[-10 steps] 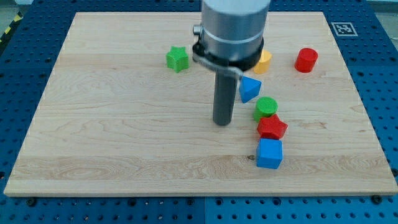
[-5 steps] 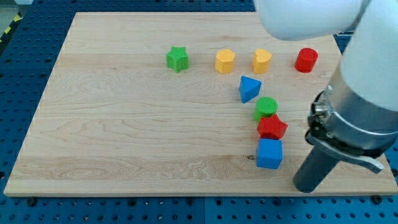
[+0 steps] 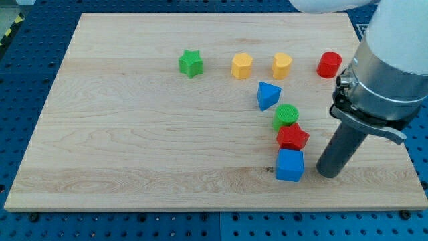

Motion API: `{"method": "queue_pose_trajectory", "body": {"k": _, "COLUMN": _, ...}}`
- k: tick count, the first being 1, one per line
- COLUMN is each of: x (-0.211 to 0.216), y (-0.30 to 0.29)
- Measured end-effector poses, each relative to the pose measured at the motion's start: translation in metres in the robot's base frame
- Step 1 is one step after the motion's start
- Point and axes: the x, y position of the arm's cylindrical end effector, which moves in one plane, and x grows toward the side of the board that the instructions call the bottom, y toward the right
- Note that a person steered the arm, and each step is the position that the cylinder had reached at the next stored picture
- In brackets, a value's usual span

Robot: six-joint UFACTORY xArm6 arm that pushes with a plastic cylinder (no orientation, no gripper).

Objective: Move the blue cube and red star to the left

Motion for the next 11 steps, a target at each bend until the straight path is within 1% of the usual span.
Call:
{"method": "queue_pose_trajectory", "body": {"k": 3, "x": 0.0, "y": -0.046}}
{"method": "queue_pose_trajectory", "body": {"k": 4, "x": 0.0, "y": -0.039}}
{"method": "queue_pose_trajectory", "body": {"k": 5, "x": 0.0, "y": 0.002}}
{"method": "queue_pose_trajectory", "body": {"k": 6, "x": -0.003, "y": 0.03}}
{"method": "queue_pose_trajectory", "body": {"k": 7, "x": -0.024, "y": 0.03}}
{"method": "queue_pose_trajectory", "body": {"k": 8, "x": -0.026, "y": 0.03}}
{"method": "queue_pose_trajectory", "body": {"k": 10, "x": -0.044, "y": 0.019}}
{"method": "queue_pose_trajectory", "body": {"k": 11, "x": -0.044, "y": 0.004}}
